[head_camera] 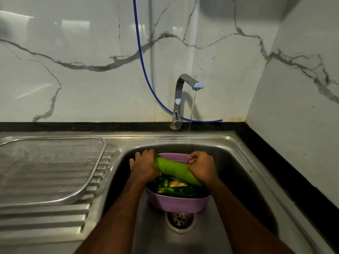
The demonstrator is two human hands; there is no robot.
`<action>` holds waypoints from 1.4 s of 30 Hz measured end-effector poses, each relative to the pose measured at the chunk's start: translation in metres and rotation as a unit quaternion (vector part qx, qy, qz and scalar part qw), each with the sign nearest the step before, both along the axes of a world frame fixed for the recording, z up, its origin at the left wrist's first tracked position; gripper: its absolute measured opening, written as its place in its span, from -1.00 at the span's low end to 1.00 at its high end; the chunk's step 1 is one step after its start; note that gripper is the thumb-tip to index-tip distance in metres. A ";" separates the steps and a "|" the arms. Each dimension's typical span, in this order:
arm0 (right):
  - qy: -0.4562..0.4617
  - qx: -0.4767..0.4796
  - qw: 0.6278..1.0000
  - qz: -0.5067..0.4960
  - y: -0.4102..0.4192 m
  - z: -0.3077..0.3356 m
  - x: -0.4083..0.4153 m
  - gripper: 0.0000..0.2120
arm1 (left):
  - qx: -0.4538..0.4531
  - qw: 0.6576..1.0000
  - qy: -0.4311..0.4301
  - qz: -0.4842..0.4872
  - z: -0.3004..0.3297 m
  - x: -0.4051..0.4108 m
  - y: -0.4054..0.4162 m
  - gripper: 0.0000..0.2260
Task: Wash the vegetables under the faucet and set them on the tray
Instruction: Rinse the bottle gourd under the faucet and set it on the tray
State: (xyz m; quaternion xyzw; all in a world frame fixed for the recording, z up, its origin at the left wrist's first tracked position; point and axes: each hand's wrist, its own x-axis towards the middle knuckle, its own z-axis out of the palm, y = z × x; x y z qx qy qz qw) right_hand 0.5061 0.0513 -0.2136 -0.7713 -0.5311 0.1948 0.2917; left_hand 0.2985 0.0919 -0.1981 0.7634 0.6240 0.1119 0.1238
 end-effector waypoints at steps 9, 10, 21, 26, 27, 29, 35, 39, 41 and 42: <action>0.023 0.037 0.981 0.189 0.000 -0.009 -0.018 -0.20 | 0.021 0.926 -0.374 -0.042 0.010 0.016 -0.008 -0.42; 0.035 0.064 0.982 0.176 0.001 -0.009 -0.021 -0.22 | 0.023 0.909 -0.413 -0.043 0.015 0.023 -0.013 -0.43; 0.335 0.215 0.912 0.100 0.014 0.038 -0.032 -0.48 | -0.105 0.849 -0.513 -0.062 0.007 0.036 -0.014 -0.46; 0.493 0.203 0.843 0.067 0.017 0.047 -0.049 -0.54 | -0.127 0.821 -0.552 -0.067 0.017 0.040 -0.021 -0.52; 0.508 0.196 0.837 0.059 0.017 0.049 -0.051 -0.55 | -0.124 0.821 -0.554 -0.061 0.018 0.041 -0.022 -0.51; 0.510 0.180 0.839 0.051 0.021 0.051 -0.050 -0.52 | -0.107 0.831 -0.544 -0.050 0.017 0.042 -0.021 -0.47; 0.541 0.202 0.817 0.006 0.031 0.050 -0.044 -0.52 | -0.138 0.831 -0.534 -0.069 0.012 0.037 -0.011 -0.47; 0.608 0.241 0.756 -0.014 0.035 0.048 -0.034 -0.53 | -0.010 0.919 -0.391 -0.052 0.010 0.029 -0.008 -0.46; 0.604 0.246 0.757 -0.040 0.040 0.052 -0.033 -0.55 | 0.059 0.939 -0.337 -0.041 0.012 0.026 -0.008 -0.41; 0.601 0.237 0.761 -0.054 0.041 0.053 -0.034 -0.59 | 0.081 0.949 -0.303 -0.041 0.014 0.024 -0.010 -0.39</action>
